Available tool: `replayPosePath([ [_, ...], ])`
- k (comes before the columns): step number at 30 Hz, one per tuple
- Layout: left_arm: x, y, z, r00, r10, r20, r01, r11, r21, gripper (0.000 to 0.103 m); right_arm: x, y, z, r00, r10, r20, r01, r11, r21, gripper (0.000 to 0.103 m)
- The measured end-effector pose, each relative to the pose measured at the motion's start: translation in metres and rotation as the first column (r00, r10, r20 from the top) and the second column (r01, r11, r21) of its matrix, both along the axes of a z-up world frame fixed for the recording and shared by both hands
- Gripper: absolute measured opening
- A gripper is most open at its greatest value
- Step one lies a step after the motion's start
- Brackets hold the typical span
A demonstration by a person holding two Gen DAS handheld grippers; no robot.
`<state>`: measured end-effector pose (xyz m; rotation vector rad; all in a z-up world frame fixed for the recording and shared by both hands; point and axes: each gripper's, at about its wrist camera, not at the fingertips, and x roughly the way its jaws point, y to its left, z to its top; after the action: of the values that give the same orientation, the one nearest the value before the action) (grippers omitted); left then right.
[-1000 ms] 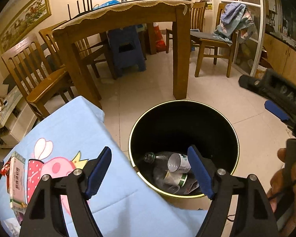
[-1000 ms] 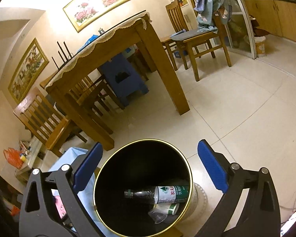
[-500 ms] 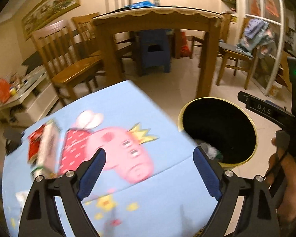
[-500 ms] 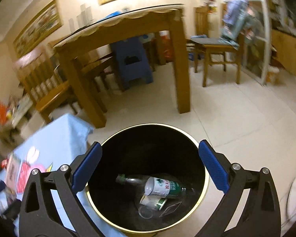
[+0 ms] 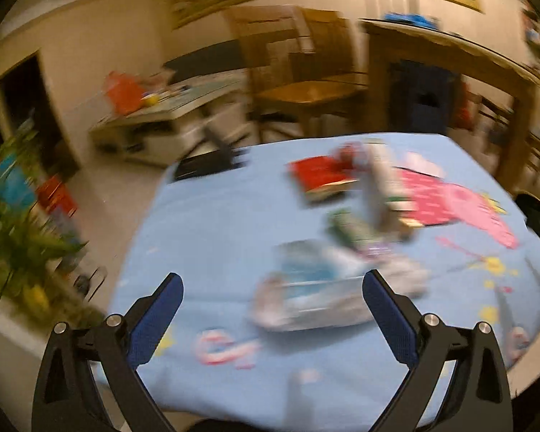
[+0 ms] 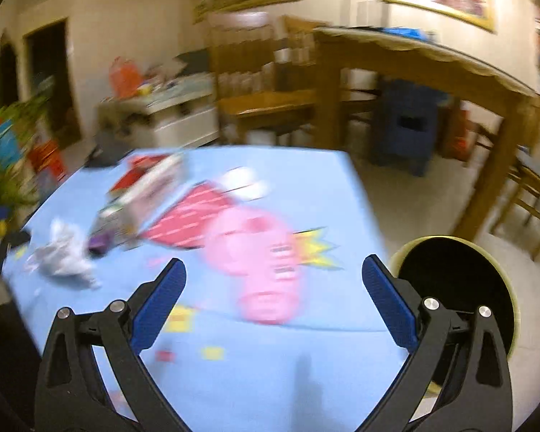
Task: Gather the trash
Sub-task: 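Return to the table and grasp the blue face mask with the right tool, then grasp the white tissue with the left tool while the right tool holds the mask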
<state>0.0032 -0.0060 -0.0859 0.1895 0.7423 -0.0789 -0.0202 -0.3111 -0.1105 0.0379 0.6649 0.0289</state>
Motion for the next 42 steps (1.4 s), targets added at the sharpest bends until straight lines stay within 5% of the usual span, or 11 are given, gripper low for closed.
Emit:
replayPosePath([
  [8,0.006,0.095,-0.019,0.985,0.164,-0.048,-0.168,0.983,-0.080,0.096,0.030,0.105,0.003,0.974,0.218,-0.066,-0.214,0.975,0.060,0.097],
  [14,0.002,0.115,-0.029,0.984,0.169,-0.064,-0.176,0.977,-0.120,0.096,0.038,0.173,0.009,0.904,0.420,-0.078,-0.417,0.907,0.054,0.087],
  [20,0.001,0.129,-0.035,0.981,0.177,-0.074,-0.186,0.972,-0.145,0.096,0.055,0.205,0.008,0.884,0.452,-0.120,-0.451,0.892,0.039,0.059],
  [23,0.000,0.134,-0.039,0.979,0.184,-0.083,-0.195,0.969,-0.150,0.096,0.068,0.221,0.013,0.867,0.478,-0.139,-0.478,0.878,0.036,0.058],
  [26,-0.001,0.138,-0.041,0.978,0.189,-0.093,-0.202,0.967,-0.158,0.096,0.091,0.249,0.007,0.842,0.477,-0.253,-0.504,0.862,-0.049,0.056],
  [28,-0.003,0.141,-0.040,0.978,0.190,-0.092,-0.203,0.965,-0.164,0.096,0.104,0.263,0.000,0.825,0.468,-0.317,-0.519,0.849,-0.098,0.039],
  [29,-0.005,0.142,-0.038,0.978,0.191,-0.087,-0.203,0.965,-0.163,0.096,0.110,0.267,-0.004,0.818,0.450,-0.357,-0.518,0.847,-0.119,0.013],
  [30,-0.006,0.143,-0.037,0.978,0.193,-0.082,-0.204,0.965,-0.162,0.096,0.113,0.268,-0.005,0.819,0.430,-0.379,-0.509,0.850,-0.137,0.003],
  [34,-0.010,0.151,-0.032,0.976,0.206,-0.068,-0.214,0.963,-0.163,0.096,0.111,0.247,0.032,0.865,0.419,-0.274,-0.451,0.890,-0.063,0.002],
  [37,-0.009,0.149,-0.030,0.980,0.185,-0.073,-0.196,0.962,-0.190,0.096,0.105,0.207,0.080,0.907,0.401,-0.128,-0.393,0.915,0.089,0.002],
  [42,-0.009,0.111,-0.017,0.998,0.040,-0.043,-0.048,0.975,-0.216,0.096,0.079,0.119,0.127,0.944,0.324,0.067,-0.323,0.857,0.401,0.002],
])
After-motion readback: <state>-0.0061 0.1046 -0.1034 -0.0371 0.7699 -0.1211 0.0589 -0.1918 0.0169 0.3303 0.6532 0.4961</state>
